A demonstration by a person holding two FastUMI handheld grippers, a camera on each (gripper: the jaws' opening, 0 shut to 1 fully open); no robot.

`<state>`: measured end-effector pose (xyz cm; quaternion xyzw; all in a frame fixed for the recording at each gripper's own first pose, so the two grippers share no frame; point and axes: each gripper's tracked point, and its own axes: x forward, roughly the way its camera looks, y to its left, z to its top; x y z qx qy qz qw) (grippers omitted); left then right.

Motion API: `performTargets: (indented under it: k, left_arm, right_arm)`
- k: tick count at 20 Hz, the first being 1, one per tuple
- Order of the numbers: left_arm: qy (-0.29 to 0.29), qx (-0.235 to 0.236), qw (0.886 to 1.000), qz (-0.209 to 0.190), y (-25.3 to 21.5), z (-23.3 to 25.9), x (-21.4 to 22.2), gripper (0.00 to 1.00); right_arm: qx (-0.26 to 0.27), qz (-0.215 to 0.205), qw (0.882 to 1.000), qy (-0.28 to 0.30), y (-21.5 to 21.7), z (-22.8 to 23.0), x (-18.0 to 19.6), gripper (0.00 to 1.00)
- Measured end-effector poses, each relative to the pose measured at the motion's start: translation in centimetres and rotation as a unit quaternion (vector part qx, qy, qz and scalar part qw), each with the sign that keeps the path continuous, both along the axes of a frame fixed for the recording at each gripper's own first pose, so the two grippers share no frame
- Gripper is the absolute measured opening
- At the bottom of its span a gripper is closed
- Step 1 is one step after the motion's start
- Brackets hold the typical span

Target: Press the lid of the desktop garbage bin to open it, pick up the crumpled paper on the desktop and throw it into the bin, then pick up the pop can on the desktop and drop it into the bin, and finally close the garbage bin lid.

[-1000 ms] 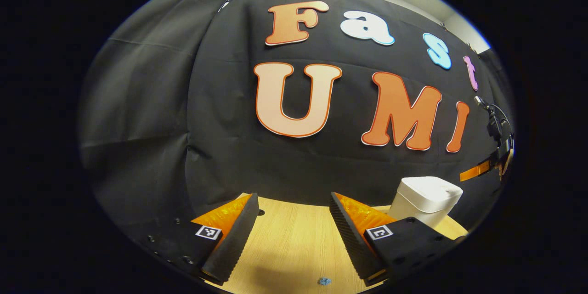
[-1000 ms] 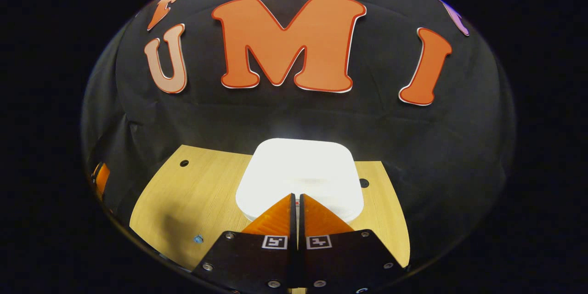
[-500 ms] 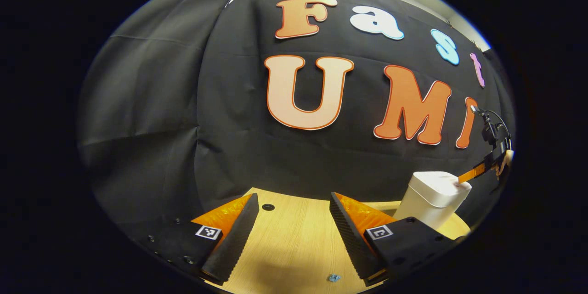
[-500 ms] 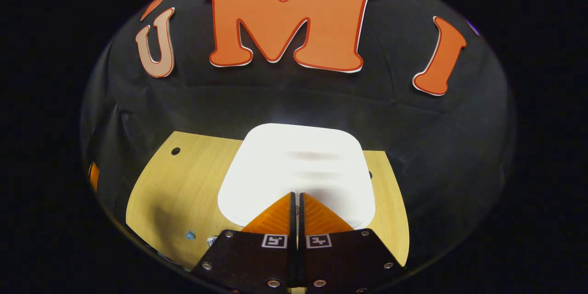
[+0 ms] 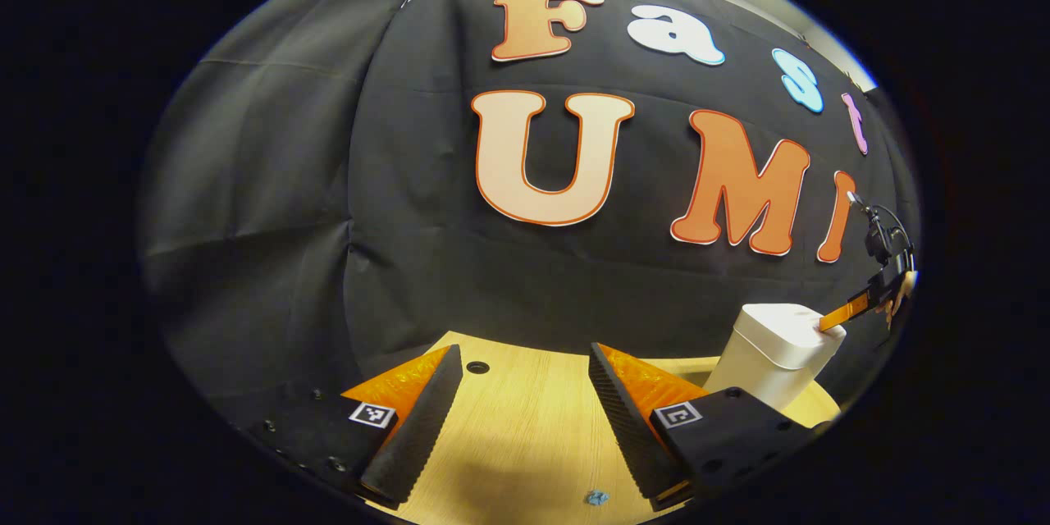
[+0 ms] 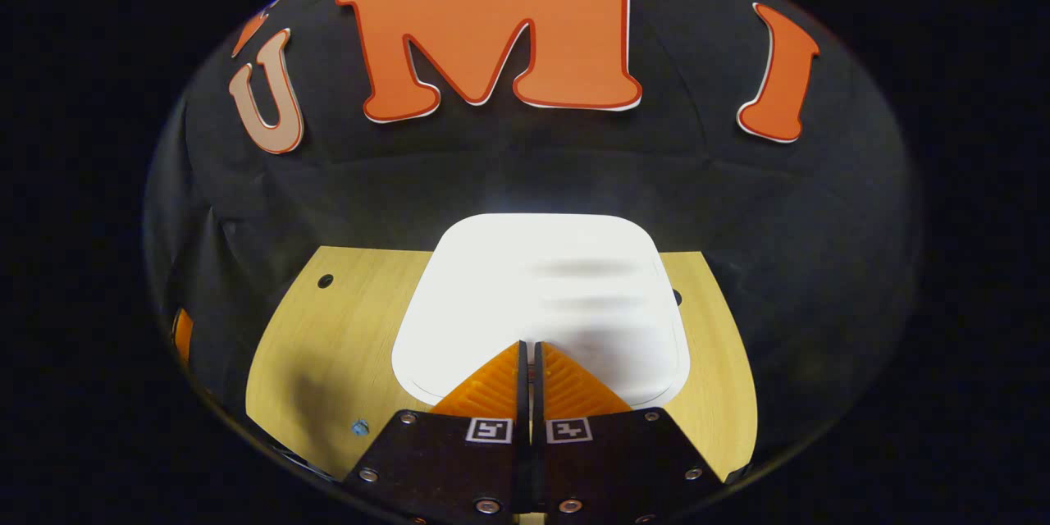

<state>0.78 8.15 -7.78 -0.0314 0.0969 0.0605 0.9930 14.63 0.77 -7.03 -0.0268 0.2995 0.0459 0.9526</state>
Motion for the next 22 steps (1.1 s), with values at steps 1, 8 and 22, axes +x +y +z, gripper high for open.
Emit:
performTargets:
  k: [1,8,22]
  left_arm:
    - [0.001,-0.003,1.000,-0.001,-0.1,-0.2,0.0,0.99]
    - [-0.003,0.006,1.000,-0.001,-0.1,0.2,0.1,0.99]
    - [-0.048,0.046,0.998,-0.006,-1.1,4.4,-1.3,0.98]
  right_arm:
    - [-0.006,0.008,1.000,-0.005,0.0,-0.1,-0.2,0.01]
    - [-0.054,0.026,0.998,-0.036,-0.1,0.3,0.1,0.01]
    - [-0.039,0.019,0.974,-0.220,3.4,10.1,-5.6,0.01]
